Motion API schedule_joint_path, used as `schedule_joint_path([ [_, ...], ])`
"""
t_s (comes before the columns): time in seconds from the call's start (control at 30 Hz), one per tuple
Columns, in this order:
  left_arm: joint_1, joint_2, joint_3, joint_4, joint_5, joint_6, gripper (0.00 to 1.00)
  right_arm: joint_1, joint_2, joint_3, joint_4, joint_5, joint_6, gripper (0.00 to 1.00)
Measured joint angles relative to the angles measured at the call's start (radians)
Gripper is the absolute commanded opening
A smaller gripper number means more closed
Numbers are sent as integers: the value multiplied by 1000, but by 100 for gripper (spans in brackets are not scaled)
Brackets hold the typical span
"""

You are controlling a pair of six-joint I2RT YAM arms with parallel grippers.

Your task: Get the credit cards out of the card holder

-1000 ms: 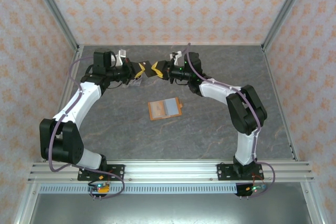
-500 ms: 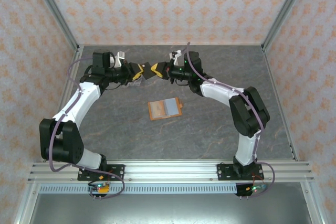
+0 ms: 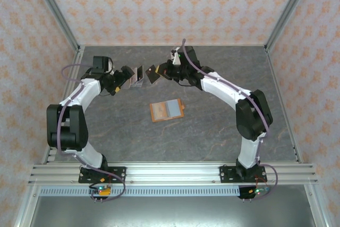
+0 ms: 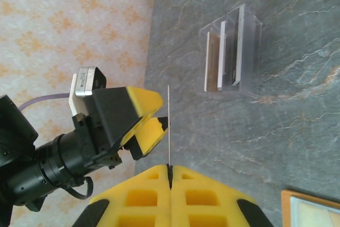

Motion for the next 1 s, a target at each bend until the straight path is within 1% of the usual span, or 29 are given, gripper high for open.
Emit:
schedule_joint_path([
  [0.1, 2, 89, 40, 19, -45, 27, 100, 8, 41, 25, -43, 25, -31, 0],
  [0.23, 2, 208, 123, 61, -62, 59, 94, 12, 89, 41, -101, 47, -63, 0],
  [0.33, 2, 263, 175, 90, -61, 71, 88, 12, 100, 45, -129, 59, -78, 0],
  [0.63, 2, 402, 296, 116, -51, 78, 88, 12, 100, 53, -148, 62, -95, 0],
  [0.73, 4, 424, 303, 116, -26, 76, 88, 12, 100, 53, -151, 70, -101, 0],
  [0.87, 6, 425, 295, 134, 52, 64, 88, 12, 100, 59, -177, 107, -132, 0],
  [1.0, 6, 424, 242, 183, 129, 42, 88, 12, 100, 97, -226, 166, -193, 0],
])
